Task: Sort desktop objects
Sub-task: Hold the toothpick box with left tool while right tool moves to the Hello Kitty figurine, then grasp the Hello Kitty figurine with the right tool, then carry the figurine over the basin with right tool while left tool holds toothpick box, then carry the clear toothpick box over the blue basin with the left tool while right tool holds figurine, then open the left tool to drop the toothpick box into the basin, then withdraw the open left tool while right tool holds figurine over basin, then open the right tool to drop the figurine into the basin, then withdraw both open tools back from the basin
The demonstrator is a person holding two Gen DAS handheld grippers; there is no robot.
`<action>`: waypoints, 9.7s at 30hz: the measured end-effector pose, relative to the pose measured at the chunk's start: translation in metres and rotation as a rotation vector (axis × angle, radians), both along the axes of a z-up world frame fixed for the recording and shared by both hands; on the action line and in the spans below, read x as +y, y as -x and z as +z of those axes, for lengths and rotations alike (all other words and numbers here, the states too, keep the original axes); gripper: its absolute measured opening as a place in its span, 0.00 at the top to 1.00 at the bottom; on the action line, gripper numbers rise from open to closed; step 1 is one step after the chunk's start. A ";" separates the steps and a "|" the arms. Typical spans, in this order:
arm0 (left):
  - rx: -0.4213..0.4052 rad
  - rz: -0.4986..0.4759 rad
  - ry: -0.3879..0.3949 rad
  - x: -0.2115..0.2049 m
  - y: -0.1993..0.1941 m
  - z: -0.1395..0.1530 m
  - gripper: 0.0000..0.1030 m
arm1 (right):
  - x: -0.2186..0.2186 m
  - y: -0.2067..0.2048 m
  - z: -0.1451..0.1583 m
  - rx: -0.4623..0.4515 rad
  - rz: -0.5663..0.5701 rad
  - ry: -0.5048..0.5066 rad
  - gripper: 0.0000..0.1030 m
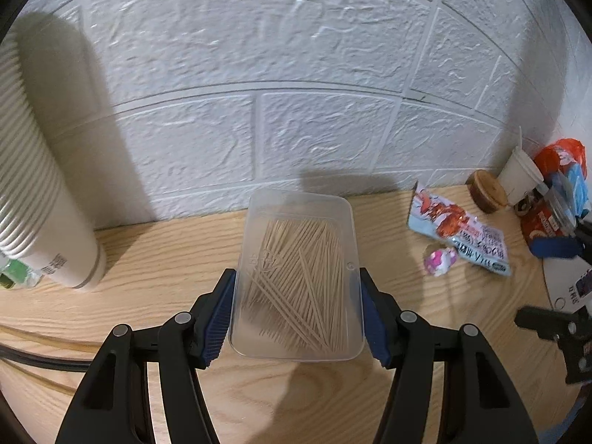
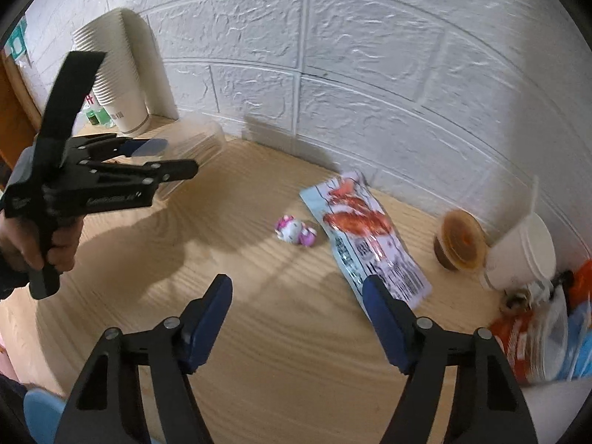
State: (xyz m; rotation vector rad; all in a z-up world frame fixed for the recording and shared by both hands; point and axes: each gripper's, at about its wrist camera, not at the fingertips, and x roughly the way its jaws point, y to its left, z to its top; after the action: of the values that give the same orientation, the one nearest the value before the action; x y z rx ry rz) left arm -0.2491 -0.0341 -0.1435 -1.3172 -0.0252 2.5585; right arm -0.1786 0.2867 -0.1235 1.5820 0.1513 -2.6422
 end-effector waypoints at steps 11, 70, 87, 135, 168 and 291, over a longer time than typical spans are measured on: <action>0.033 -0.015 0.010 -0.006 -0.017 0.001 0.42 | -0.014 0.045 -0.023 -0.046 0.006 0.035 0.27; 0.120 -0.139 -0.043 0.012 -0.108 0.083 0.42 | -0.014 -0.013 0.038 -0.076 -0.314 0.003 0.66; 0.101 -0.250 -0.017 0.021 -0.204 0.109 0.42 | -0.060 -0.177 0.071 -0.064 -0.505 0.043 0.66; 0.063 -0.370 0.023 0.058 -0.260 0.106 0.42 | -0.094 -0.253 0.040 -0.146 -0.610 0.133 0.66; -0.047 -0.596 0.090 0.116 -0.264 0.050 0.42 | -0.087 -0.284 0.021 -0.173 -0.701 0.198 0.65; 0.059 -0.909 -0.063 0.040 -0.296 0.089 0.03 | -0.118 -0.285 -0.008 -0.250 -0.521 0.186 0.36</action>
State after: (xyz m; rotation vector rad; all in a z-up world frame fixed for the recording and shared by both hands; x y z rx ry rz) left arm 0.0469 0.0062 -0.0541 -0.9165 0.4034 1.7890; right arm 0.1060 0.1686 -0.1317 2.0883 -0.5767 -2.6470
